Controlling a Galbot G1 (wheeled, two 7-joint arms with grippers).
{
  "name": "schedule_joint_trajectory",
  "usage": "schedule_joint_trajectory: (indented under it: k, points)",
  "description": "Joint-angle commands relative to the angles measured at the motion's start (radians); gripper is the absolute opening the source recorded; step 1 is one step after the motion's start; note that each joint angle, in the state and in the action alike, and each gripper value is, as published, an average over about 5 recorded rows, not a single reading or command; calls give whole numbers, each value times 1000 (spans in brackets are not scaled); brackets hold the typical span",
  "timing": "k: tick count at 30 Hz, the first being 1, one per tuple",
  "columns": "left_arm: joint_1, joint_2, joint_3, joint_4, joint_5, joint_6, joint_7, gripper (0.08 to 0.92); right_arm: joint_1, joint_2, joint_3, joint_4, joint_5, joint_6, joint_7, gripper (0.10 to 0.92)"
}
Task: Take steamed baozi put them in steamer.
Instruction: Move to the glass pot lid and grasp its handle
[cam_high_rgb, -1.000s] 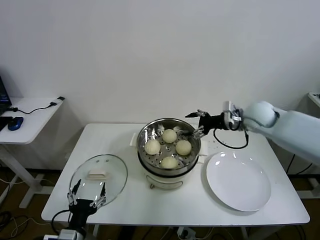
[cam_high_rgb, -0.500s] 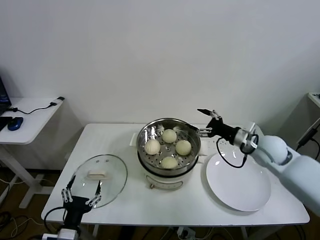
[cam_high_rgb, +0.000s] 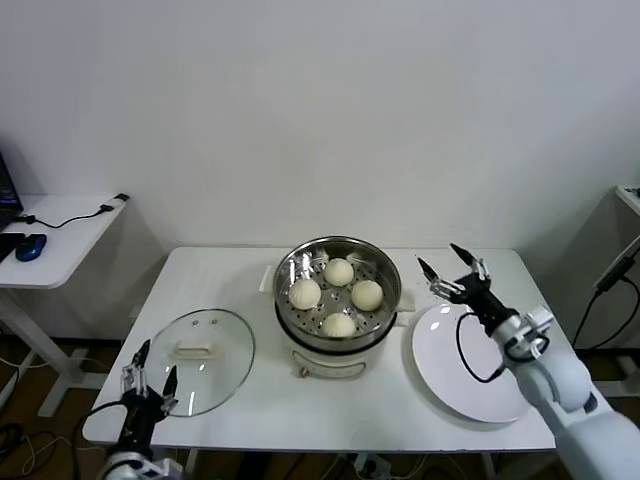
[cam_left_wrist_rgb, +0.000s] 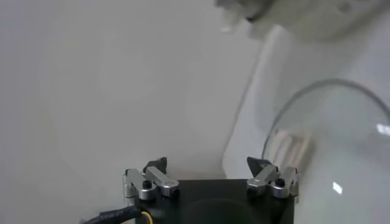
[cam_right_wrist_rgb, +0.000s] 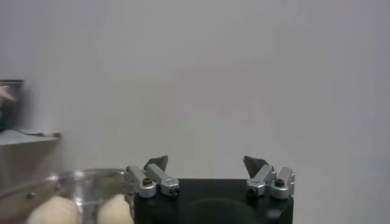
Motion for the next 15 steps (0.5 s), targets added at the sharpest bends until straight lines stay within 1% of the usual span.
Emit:
schedule_joint_trajectory:
  k: [1,8,15]
  points:
    - [-102,11,53,178,491,5,-30,823,-208,194,210,-23,-93,27,48,823]
    - [-191,20,54,319,486,-33,-65,823,-200,210,214,-43,-109,25,73,823]
    - [-281,22,63,411,471,-16,-109,823,-202,215,220,-54,-123,26,75,823]
